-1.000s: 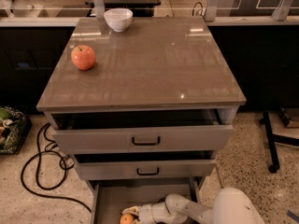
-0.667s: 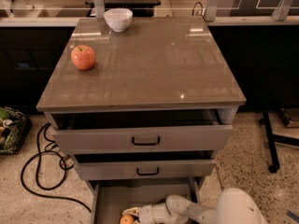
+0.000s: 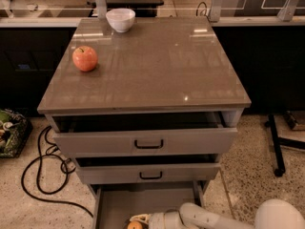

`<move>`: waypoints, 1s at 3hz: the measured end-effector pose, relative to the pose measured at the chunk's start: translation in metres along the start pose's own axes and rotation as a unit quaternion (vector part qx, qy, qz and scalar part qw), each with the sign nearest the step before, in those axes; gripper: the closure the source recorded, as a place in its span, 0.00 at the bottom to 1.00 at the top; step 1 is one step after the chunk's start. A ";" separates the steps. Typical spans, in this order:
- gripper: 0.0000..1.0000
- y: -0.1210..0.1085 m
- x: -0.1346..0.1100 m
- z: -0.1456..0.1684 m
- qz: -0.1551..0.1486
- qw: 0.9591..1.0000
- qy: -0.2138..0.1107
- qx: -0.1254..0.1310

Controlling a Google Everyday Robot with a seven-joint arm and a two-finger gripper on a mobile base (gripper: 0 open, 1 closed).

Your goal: Pick orange from bottom drawer and place on counter

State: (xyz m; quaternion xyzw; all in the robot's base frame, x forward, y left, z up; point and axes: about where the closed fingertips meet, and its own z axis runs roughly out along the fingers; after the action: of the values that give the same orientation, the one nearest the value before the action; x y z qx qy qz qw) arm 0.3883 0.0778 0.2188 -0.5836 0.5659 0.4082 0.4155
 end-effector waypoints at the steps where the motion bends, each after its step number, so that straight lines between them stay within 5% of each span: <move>1: 1.00 0.008 -0.023 -0.017 -0.008 1.000 -0.001 0.011; 3: 1.00 0.031 -0.083 -0.067 -0.028 0.996 -0.012 0.086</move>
Offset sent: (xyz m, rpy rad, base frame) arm -0.0298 -0.0517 0.1134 0.0337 -0.0824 -0.1894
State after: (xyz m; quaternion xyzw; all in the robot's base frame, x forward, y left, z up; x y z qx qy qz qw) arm 0.3559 0.0403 0.3187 -0.5568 0.5772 0.3528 0.4821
